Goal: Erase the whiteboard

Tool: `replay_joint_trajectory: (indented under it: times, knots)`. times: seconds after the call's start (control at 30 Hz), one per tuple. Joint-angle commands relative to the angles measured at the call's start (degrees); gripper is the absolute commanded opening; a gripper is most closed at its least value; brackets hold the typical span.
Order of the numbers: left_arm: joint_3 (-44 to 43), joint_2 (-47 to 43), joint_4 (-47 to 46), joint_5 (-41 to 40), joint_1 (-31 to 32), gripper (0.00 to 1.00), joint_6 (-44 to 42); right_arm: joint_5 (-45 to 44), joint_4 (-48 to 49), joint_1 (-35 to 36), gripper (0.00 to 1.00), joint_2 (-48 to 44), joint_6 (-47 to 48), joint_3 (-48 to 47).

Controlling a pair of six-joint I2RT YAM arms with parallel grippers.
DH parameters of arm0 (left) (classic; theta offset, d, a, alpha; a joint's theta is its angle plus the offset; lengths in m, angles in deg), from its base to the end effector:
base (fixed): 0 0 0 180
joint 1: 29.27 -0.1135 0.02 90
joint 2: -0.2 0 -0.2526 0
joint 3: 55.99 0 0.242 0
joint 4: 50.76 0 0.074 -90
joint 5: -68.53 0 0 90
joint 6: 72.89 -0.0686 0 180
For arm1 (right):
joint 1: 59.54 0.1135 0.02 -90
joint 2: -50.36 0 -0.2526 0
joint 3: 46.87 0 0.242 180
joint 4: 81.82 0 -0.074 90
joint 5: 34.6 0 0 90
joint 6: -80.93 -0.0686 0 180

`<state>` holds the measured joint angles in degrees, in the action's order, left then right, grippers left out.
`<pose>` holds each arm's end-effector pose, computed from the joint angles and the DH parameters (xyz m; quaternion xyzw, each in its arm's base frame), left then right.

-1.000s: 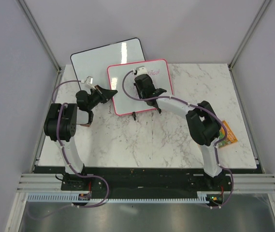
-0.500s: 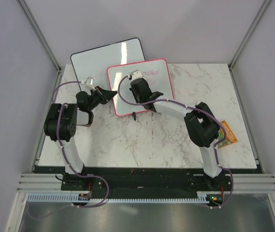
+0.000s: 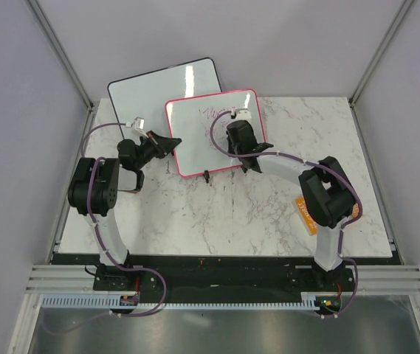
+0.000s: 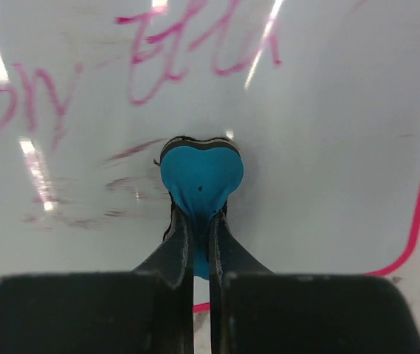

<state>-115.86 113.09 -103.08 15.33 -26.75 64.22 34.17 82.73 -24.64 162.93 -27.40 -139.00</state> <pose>0.3906 -0.0583 0.1513 -0.0508 0.7087 -0.4837 0.5110 0.3878 0.2402 0.1814 -0.0432 0.8783 0.0536 0.4732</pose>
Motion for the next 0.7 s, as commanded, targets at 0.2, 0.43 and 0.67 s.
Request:
replay_joint_trajectory:
  times: [0.2, 0.43, 0.67]
  knots:
    - [0.9, 1.1, 2.3, -0.1, -0.2, 0.02, -8.6, -2.1, -9.0, 0.0, 0.00, 5.8, 5.2, 4.9]
    - [0.8, 1.2, 1.9, 0.5, -0.2, 0.02, -8.9, 8.1, -7.9, 7.5, 0.00, 9.3, 7.9, -2.9]
    - [0.8, 1.2, 1.5, 1.1, -0.1, 0.02, -9.1, 14.6, -10.3, 12.0, 0.00, 15.6, 10.8, -16.1]
